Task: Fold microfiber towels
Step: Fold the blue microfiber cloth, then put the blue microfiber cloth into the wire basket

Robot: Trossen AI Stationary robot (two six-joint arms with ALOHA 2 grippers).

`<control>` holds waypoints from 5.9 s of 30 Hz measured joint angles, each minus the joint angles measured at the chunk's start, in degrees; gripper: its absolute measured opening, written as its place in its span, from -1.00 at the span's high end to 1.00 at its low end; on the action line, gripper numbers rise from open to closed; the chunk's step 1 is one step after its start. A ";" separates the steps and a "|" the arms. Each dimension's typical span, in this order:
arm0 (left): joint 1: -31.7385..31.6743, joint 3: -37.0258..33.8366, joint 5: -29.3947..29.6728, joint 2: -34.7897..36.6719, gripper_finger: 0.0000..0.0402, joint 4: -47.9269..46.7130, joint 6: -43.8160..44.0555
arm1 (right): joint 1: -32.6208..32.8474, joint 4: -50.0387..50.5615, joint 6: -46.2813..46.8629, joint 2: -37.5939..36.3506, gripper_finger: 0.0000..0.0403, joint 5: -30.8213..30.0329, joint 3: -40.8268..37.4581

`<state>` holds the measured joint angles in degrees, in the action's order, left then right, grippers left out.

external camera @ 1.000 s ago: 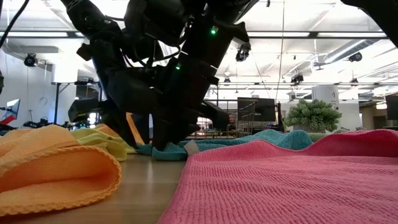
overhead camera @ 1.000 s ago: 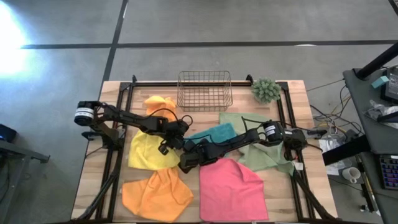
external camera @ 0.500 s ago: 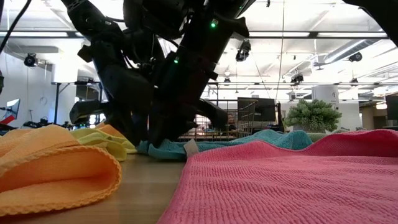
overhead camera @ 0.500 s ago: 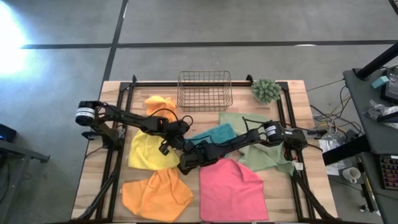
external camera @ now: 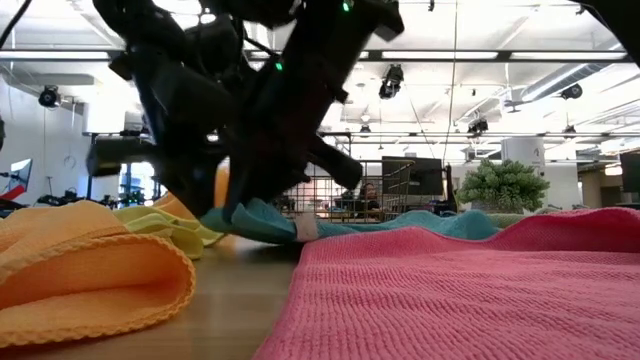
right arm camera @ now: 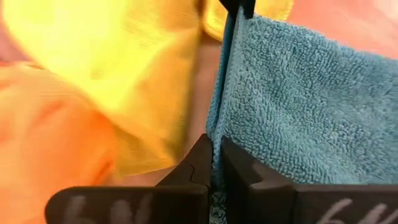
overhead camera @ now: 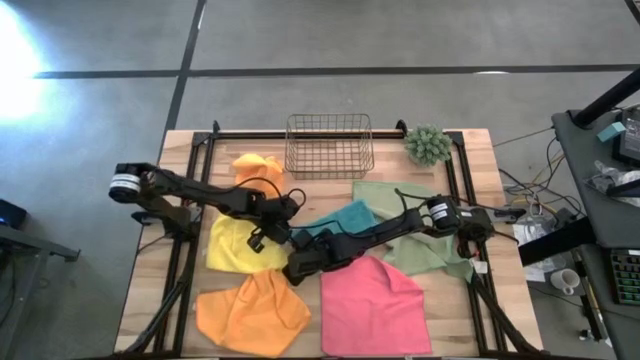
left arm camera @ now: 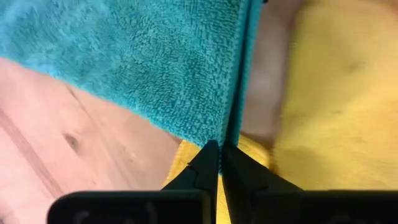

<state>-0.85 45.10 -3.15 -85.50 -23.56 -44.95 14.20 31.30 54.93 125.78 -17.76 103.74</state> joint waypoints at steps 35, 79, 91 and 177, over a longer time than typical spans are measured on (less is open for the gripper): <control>2.83 10.20 2.41 11.53 1.00 -18.35 8.68 | 0.89 12.95 6.16 -0.20 0.96 0.96 16.84; -4.63 23.87 6.49 -10.91 1.00 -5.78 7.09 | -5.45 -7.22 -5.27 -28.09 0.96 3.49 -34.98; -5.72 23.65 7.99 -11.23 0.96 -2.72 7.09 | -9.57 -15.99 -11.75 -29.44 0.91 8.34 -43.16; 8.47 6.57 8.44 -10.66 -0.01 7.10 5.31 | 4.87 4.43 -14.71 -9.31 0.09 -6.20 -15.76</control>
<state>7.62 51.67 5.28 -96.16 -16.46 -39.64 19.07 35.74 40.23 116.46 -23.95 87.97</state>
